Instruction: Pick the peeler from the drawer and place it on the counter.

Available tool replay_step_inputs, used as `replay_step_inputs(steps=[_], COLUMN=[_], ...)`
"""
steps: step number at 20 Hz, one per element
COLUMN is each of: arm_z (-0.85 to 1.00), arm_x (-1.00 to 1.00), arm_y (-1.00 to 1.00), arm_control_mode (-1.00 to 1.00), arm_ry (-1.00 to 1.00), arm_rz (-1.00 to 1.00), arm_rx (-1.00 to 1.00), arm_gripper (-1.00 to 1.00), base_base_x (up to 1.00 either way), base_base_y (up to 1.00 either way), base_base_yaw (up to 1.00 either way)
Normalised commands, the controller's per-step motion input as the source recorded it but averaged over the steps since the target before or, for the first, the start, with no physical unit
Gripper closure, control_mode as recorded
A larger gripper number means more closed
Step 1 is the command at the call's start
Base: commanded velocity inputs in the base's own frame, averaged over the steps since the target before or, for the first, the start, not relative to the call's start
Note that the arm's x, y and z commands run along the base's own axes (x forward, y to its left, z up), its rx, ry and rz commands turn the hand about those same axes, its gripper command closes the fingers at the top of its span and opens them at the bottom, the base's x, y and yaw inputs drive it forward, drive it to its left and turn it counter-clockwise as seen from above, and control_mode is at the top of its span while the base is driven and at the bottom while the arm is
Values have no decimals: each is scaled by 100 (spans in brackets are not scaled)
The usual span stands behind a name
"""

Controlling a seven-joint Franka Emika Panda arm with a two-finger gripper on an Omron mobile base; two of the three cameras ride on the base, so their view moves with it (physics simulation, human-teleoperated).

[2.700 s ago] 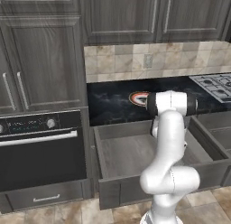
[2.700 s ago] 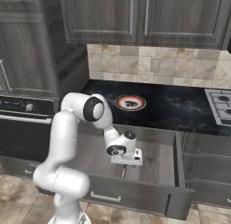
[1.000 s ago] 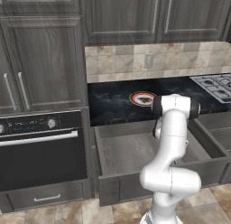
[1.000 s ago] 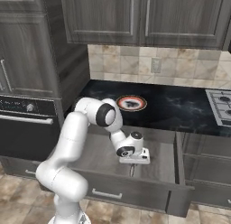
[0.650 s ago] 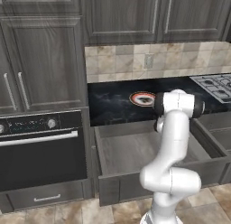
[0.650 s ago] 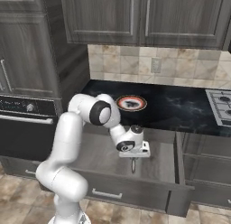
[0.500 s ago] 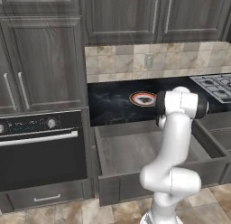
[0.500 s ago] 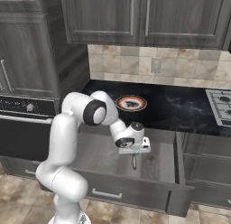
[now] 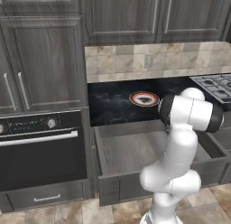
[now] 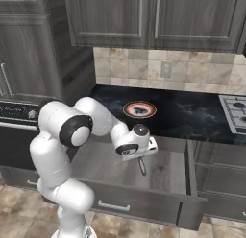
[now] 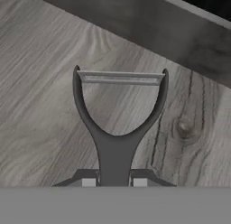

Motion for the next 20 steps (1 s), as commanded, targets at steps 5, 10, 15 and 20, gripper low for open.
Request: replay_step_inputs(steps=[5, 10, 15, 20], arm_z=[100, 100, 100, 41], arm_x=[28, 68, 80, 83], arm_y=[40, 57, 46, 25], arm_control_mode=[-100, -100, -100, -100], arm_ry=[0, 0, -4, -1], arm_rz=[23, 21, 24, 33], arm_rx=[-16, -18, -4, 4], arm_gripper=[100, 100, 100, 100], base_base_x=[0, 0, 0, 0], base_base_y=[0, 0, 0, 0], base_base_yaw=[0, 0, 0, 0])
